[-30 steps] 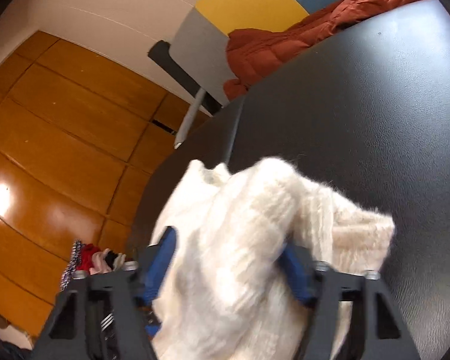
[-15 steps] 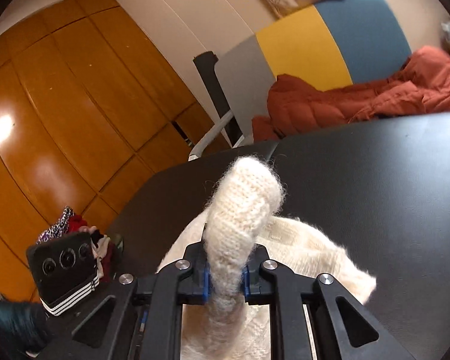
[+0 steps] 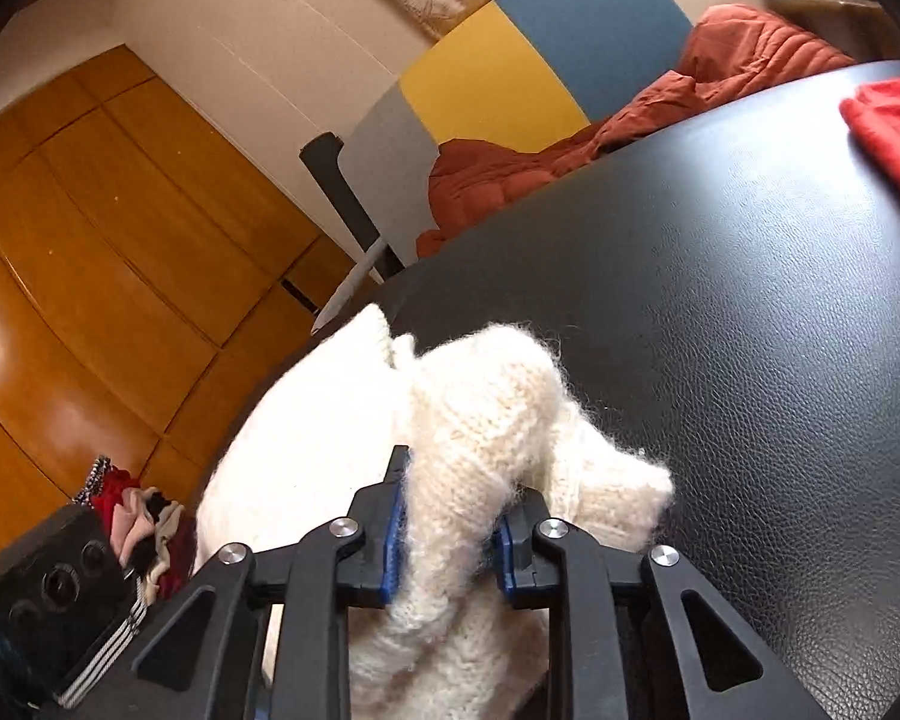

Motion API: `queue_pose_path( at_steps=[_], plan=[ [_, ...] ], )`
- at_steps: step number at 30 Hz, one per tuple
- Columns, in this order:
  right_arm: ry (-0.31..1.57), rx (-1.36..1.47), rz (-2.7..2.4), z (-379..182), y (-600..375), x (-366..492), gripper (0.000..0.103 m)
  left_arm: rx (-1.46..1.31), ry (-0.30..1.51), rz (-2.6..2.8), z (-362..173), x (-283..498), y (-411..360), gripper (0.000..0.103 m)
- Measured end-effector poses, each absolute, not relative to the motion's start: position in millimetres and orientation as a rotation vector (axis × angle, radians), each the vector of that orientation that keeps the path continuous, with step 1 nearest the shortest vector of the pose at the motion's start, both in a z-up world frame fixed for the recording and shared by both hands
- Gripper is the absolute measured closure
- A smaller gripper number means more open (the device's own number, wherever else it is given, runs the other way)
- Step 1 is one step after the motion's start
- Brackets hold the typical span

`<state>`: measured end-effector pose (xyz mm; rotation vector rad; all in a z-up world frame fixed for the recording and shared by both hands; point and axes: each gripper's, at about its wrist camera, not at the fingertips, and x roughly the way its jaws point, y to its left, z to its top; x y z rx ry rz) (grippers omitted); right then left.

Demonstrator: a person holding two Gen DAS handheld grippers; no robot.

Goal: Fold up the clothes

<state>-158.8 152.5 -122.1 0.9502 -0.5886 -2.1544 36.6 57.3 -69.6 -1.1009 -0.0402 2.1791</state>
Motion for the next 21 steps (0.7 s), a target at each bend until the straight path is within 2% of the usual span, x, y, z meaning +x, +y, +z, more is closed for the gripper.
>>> queue_pose_path(
  at_steps=[5, 8, 12, 15, 17, 19, 21],
  plan=[
    [-0.606, 0.988, -2.155, -110, 160, -155, 0.067, -1.079, -0.046, 2.222, -43, 49, 48, 0.081],
    [-0.540, 1.018, -2.212, -89, 166, -145, 0.052, -1.021, -0.086, 2.277, -22, 55, 21, 0.081],
    [-0.504, 1.040, -2.314, -50, 176, -142, 0.051, -0.943, -0.103, 2.405, -4, 58, -22, 0.080],
    [-0.539, 1.024, -2.383, -16, 173, -144, 0.050, -0.963, -0.070, 2.506, -10, 51, -42, 0.079],
    [-0.619, 0.985, -2.409, 1, 159, -146, 0.040, -0.989, -0.062, 2.550, -20, 44, -53, 0.079],
    [-0.722, 0.935, -2.417, 7, 138, -147, 0.018, -1.005, -0.083, 2.551, -31, 41, -55, 0.079],
    [-0.752, 0.924, -2.437, 0, 112, -146, 0.016, -1.012, -0.084, 2.548, -42, 45, -50, 0.078]
  ],
)
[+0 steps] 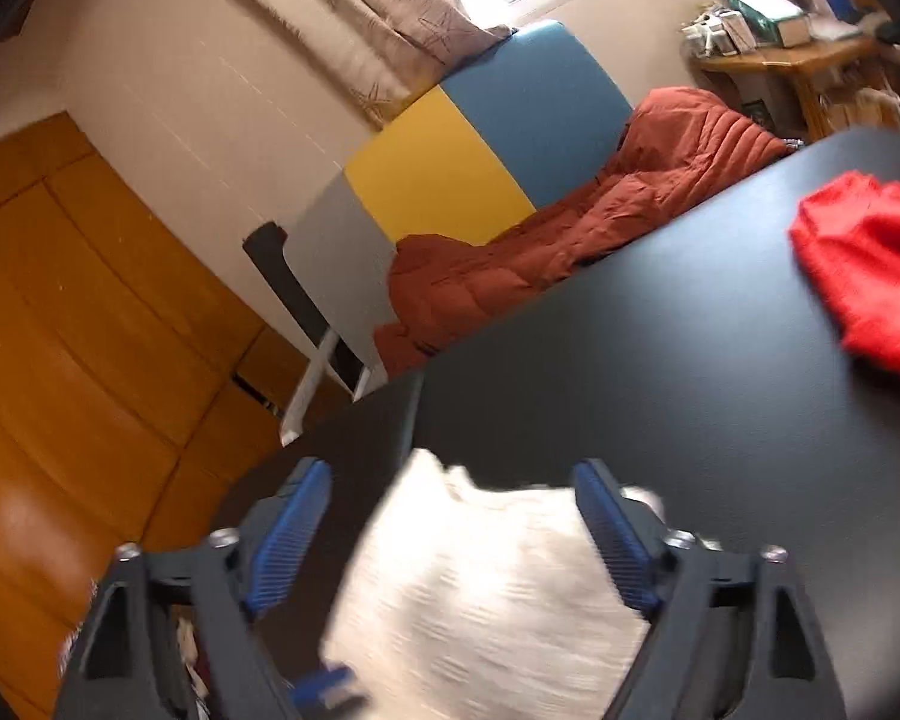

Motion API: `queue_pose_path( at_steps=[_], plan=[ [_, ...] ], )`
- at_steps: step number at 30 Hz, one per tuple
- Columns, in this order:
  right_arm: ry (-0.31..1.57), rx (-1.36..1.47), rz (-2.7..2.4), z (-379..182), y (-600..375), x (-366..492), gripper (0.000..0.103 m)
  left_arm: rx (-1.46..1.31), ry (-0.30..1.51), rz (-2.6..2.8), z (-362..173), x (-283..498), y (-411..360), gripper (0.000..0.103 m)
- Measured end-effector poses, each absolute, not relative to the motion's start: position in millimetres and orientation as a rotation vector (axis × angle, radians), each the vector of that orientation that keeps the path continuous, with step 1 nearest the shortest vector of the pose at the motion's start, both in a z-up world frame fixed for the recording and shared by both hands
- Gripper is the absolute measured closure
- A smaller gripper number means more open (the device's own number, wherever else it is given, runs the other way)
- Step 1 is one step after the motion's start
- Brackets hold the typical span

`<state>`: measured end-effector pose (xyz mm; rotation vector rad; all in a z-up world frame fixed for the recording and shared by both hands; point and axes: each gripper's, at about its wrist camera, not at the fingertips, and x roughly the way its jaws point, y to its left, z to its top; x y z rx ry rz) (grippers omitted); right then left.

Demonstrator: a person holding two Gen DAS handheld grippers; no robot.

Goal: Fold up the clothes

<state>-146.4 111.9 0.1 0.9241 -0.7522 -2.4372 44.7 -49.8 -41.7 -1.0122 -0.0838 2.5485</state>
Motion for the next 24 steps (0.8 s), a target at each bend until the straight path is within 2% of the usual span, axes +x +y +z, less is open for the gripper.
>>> queue_pose_path(
  at_steps=[2, 5, 6, 11, 15, 18, 21, 24],
  plan=[
    [-0.740, 0.967, -2.468, -18, 91, -148, 0.016, -1.046, -0.112, 2.520, -54, 48, -44, 0.074],
    [-0.655, 1.080, -2.559, -61, 78, -149, 0.017, -1.094, -0.168, 2.496, -71, 57, -39, 0.074],
    [-0.614, 1.088, -2.594, -72, 78, -148, 0.020, -1.086, -0.171, 2.499, -73, 60, -36, 0.074],
    [-0.487, 0.994, -2.644, -82, 83, -152, 0.023, -1.033, -0.281, 2.520, -55, 54, -40, 0.074],
    [-0.497, 0.993, -2.605, -84, 89, -169, 0.023, -0.918, -0.398, 2.633, -16, 26, -59, 0.074],
    [-0.556, 0.970, -2.568, -87, 94, -173, 0.022, -0.918, -0.412, 2.686, -6, -14, -59, 0.074],
    [-0.668, 0.926, -2.519, -93, 104, -174, 0.022, -0.976, -0.345, 2.725, -17, -53, -43, 0.074],
    [-0.772, 0.889, -2.474, -98, 114, -172, 0.022, -1.139, -0.303, 2.742, -54, -81, -36, 0.073]
  ],
)
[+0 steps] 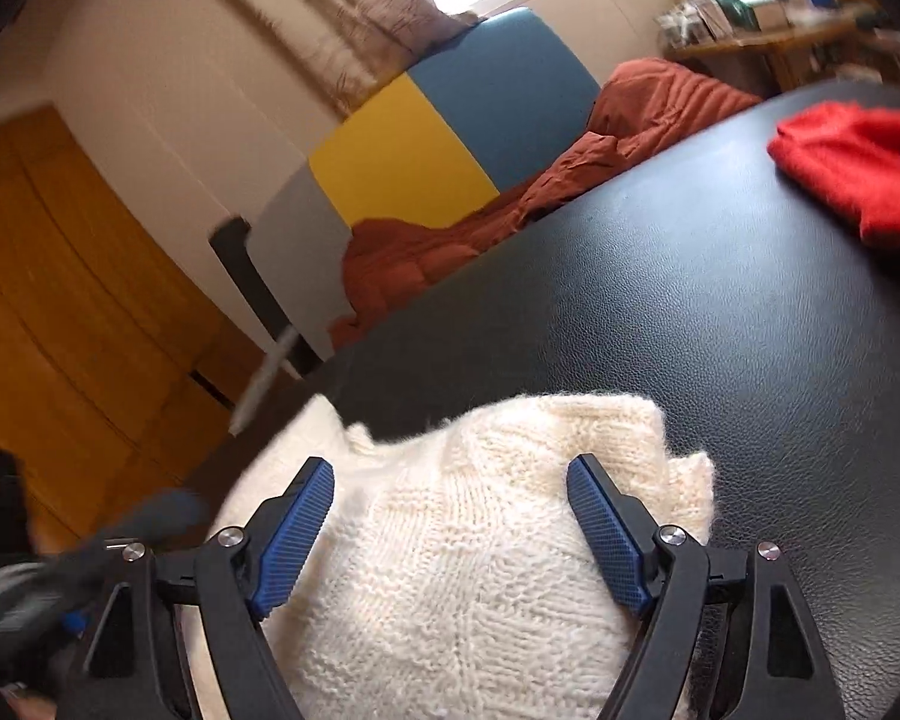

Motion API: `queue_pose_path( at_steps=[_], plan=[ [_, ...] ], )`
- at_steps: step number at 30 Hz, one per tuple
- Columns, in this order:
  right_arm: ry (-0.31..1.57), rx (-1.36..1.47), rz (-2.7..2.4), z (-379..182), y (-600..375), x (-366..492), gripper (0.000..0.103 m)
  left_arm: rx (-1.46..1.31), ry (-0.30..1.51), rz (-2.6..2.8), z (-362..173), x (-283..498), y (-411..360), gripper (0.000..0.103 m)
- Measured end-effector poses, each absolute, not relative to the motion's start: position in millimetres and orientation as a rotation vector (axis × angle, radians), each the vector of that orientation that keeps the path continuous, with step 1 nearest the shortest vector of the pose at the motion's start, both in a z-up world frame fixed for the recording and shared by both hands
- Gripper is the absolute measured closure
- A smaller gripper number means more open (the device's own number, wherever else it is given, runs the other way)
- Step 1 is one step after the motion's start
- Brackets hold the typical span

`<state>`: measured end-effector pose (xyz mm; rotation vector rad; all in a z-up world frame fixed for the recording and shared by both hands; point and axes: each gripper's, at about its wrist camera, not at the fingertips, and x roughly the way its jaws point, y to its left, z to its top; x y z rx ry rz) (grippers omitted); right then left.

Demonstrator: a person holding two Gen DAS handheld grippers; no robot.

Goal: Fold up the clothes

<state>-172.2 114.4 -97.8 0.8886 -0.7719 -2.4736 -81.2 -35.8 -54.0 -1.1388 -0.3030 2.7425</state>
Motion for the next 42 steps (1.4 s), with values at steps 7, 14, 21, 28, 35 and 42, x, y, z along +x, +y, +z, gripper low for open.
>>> queue_pose_path(
  at_steps=[7, 14, 21, 28, 35, 42],
  plan=[
    [-0.808, 0.887, -2.439, -100, 113, -199, 0.022, -1.081, -0.177, 2.889, -72, -97, -34, 0.070],
    [-0.783, 0.918, -2.412, -101, 94, -248, 0.022, -1.107, -0.121, 2.952, -69, -129, -50, 0.070],
    [-0.757, 0.928, -2.394, -99, 85, -251, 0.022, -1.094, -0.071, 2.985, -66, -114, -56, 0.070],
    [-0.746, 0.931, -2.337, -97, 64, -225, 0.022, -1.102, -0.084, 3.038, -65, -69, -76, 0.069],
    [-0.629, 0.944, -2.290, -87, 24, -189, 0.017, -1.130, -0.266, 3.021, -63, -21, -115, 0.067],
    [-0.459, 0.922, -2.258, -62, 11, -156, 0.008, -1.088, -0.517, 2.874, -46, 29, -167, 0.058]
  ],
)
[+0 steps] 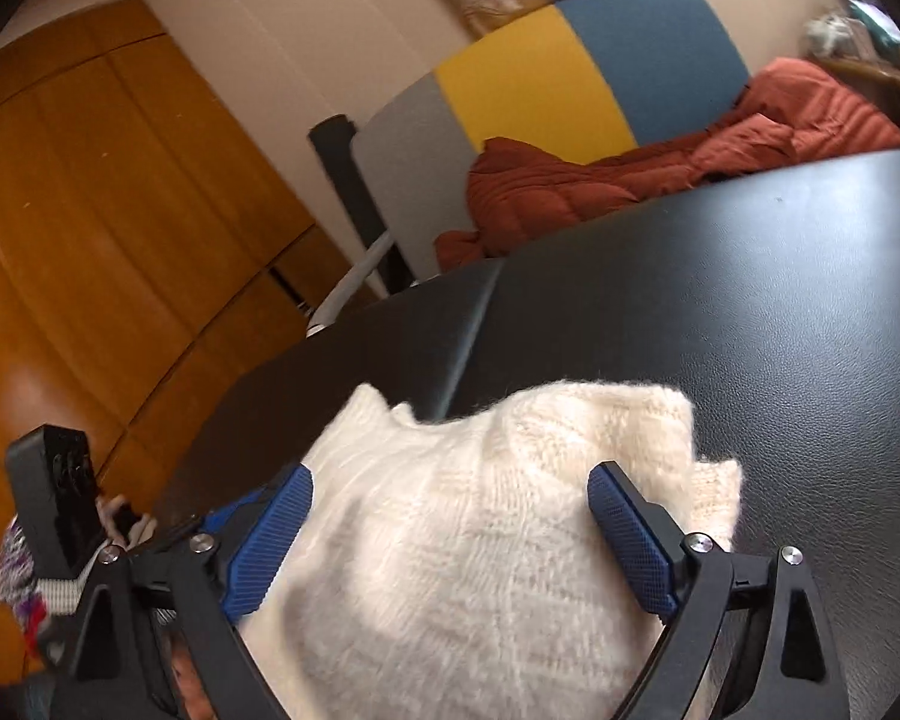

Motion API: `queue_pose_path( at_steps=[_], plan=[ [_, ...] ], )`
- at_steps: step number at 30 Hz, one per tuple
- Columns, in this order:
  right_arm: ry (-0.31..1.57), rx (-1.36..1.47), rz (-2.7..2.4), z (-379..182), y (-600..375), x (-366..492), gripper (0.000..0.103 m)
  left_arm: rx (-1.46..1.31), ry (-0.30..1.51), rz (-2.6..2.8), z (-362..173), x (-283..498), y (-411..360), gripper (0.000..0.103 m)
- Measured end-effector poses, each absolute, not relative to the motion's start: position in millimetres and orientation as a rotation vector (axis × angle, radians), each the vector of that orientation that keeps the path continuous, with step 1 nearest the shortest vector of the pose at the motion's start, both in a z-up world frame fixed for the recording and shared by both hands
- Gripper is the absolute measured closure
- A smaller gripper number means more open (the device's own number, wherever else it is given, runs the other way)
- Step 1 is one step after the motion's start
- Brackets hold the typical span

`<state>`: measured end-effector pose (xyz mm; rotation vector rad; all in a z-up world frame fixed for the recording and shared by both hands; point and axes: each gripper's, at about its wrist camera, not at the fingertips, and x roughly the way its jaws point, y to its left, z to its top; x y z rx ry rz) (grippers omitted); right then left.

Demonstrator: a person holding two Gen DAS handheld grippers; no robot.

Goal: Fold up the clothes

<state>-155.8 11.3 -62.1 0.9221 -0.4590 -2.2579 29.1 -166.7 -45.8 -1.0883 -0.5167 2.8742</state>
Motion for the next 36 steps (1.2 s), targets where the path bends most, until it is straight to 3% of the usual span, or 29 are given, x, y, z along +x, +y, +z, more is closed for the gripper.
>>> queue_pose_path(
  at_steps=[4, 12, 18, 24, 26, 27, 29, 31, 36],
  plan=[
    [-0.461, 0.901, -2.227, -54, 40, -140, 0.001, -1.063, -0.726, 2.743, -54, 52, -200, 0.055],
    [-0.554, 1.066, -2.104, -89, 96, -137, 0.000, -1.061, -0.947, 2.480, -83, 63, -220, 0.054],
    [-0.596, 1.120, -1.985, -114, 82, -145, 0.000, -1.074, -1.065, 2.378, -106, 52, -223, 0.028],
    [-0.451, 1.109, -1.957, -119, 51, -145, 0.000, -1.066, -0.955, 2.381, -105, 28, -195, 0.021],
    [-0.392, 1.101, -1.957, -120, 42, -143, 0.007, -1.063, -0.902, 2.395, -104, 23, -186, 0.021],
    [-0.373, 1.102, -1.962, -121, 39, -142, 0.017, -1.061, -0.893, 2.400, -104, 22, -183, 0.023],
    [-0.366, 1.097, -1.968, -122, 37, -140, 0.025, -1.056, -0.915, 2.393, -104, 23, -184, 0.039],
    [-0.380, 1.093, -1.964, -122, 38, -139, 0.034, -1.038, -0.914, 2.410, -98, 32, -184, 0.049],
    [-0.404, 1.049, -1.933, -111, 27, -135, 0.053, -0.966, -0.933, 2.463, -78, 68, -193, 0.057]
  ],
)
